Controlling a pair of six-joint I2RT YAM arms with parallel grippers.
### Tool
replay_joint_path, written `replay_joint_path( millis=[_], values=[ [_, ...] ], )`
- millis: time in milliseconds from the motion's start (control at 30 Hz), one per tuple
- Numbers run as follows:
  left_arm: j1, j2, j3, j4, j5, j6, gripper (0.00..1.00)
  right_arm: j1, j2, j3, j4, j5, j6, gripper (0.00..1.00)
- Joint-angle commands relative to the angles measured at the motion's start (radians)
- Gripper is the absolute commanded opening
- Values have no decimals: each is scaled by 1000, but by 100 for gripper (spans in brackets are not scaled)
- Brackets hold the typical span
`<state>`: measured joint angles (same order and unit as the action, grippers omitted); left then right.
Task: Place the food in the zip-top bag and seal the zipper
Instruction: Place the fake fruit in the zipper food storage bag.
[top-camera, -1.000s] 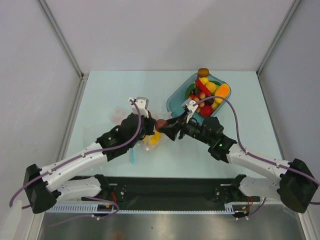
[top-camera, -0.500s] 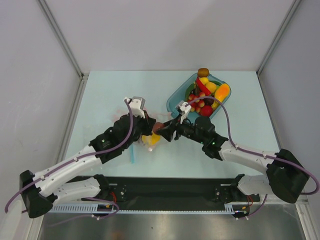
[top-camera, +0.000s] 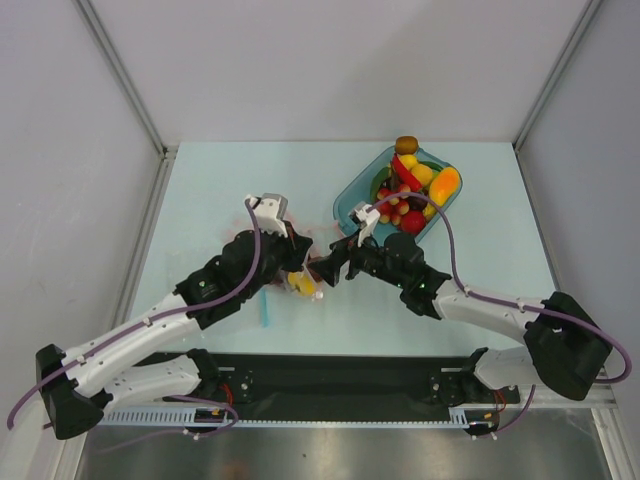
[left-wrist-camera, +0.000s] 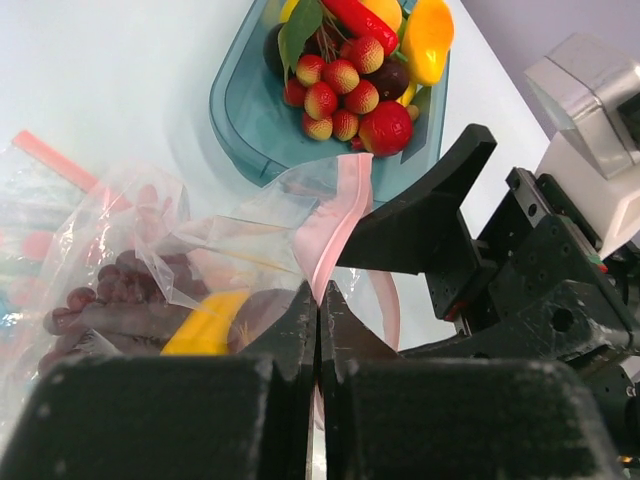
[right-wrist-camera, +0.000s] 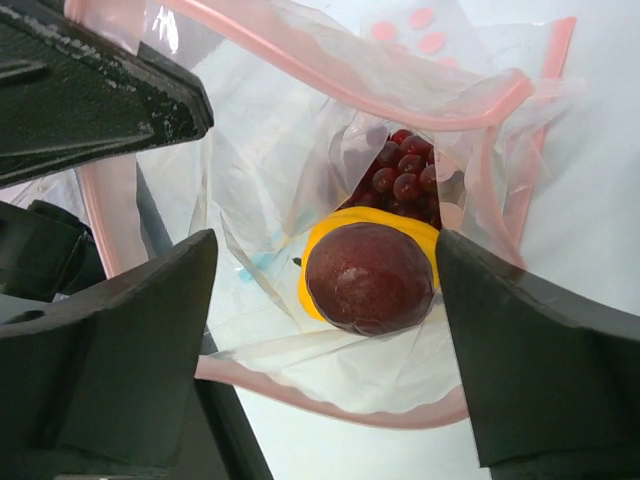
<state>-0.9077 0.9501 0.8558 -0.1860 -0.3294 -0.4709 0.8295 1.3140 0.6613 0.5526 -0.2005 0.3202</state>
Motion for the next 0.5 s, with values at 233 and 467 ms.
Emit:
replay_joint_path(
  millis=[233,467],
  values=[
    [-3,-48,-32,55,-52,-37,0,22,-140,54,-81,77,2,81],
    [-2,-57,-37,55,-109,-41,0,20,-268,86,-262,346,0,71]
  ],
)
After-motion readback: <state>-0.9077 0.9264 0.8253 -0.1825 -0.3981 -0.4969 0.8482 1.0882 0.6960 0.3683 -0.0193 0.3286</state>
